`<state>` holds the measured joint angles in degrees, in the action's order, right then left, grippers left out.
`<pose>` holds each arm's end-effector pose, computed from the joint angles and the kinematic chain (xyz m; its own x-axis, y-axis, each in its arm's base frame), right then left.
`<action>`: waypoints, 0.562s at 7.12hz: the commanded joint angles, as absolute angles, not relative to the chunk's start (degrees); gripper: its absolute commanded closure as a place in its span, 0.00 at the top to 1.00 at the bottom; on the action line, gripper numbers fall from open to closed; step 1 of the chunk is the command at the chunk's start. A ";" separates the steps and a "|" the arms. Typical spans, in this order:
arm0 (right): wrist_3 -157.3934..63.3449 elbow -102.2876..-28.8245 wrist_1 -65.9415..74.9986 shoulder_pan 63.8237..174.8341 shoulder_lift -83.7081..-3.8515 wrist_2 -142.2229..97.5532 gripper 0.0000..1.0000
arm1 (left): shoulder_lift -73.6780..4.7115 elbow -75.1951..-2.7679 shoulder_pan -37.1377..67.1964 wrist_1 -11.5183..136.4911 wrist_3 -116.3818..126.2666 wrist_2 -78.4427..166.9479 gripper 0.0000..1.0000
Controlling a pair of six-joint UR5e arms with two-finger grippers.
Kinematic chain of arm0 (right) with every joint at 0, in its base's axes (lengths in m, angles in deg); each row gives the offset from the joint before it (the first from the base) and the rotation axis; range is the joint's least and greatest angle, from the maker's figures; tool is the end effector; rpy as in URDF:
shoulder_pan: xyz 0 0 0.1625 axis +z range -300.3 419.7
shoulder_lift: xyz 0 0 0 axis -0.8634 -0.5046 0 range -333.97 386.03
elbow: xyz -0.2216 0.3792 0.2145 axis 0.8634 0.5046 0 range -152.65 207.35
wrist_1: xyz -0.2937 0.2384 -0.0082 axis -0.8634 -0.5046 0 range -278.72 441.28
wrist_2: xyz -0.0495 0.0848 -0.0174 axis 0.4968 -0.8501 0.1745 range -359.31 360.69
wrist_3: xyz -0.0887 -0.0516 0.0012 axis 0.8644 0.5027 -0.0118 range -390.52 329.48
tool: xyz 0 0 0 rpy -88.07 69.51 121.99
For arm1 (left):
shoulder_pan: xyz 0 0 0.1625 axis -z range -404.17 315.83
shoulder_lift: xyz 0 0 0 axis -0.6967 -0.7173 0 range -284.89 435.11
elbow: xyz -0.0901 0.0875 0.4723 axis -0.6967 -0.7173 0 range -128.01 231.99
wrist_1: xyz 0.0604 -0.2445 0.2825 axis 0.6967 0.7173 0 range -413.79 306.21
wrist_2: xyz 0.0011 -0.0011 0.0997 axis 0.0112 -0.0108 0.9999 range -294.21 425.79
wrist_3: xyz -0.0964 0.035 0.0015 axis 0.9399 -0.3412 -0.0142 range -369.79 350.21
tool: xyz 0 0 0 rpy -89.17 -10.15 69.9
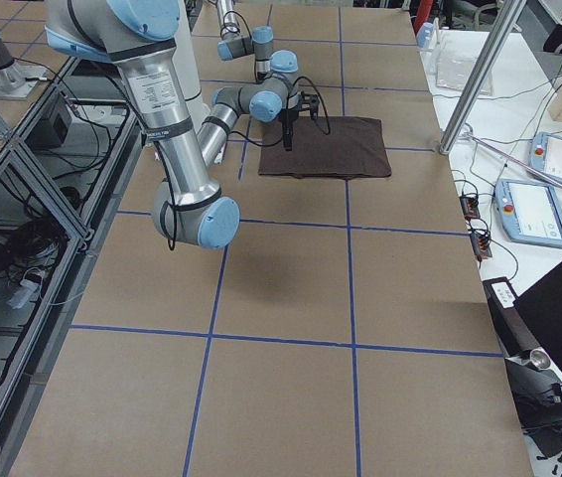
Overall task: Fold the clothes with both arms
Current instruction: 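Lower the left gripper to the shirt corner nearest the robot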
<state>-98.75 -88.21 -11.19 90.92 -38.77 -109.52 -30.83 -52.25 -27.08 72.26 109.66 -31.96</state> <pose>-0.4370 -0.3793 0.3201 0.6269 -0.0272 0.7786 -0.0358 0.9973 0.0637 0.5132 -0.2827 0.4040 0.2503 -0.5865 -0.7703 0.3402 0.7981 -0.4972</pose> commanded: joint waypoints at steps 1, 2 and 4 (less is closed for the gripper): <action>-98.81 -88.31 -11.19 90.99 -38.84 -109.70 1.00 | -30.88 -52.25 -27.20 72.24 109.66 -31.95 0.85; -98.81 -88.66 -11.27 90.99 -39.01 -109.70 1.00 | -30.89 -52.25 -28.68 72.24 109.66 -31.95 0.82; -98.81 -88.75 -11.27 90.99 -39.10 -109.70 1.00 | -31.06 -52.42 -29.14 72.24 109.66 -31.95 0.46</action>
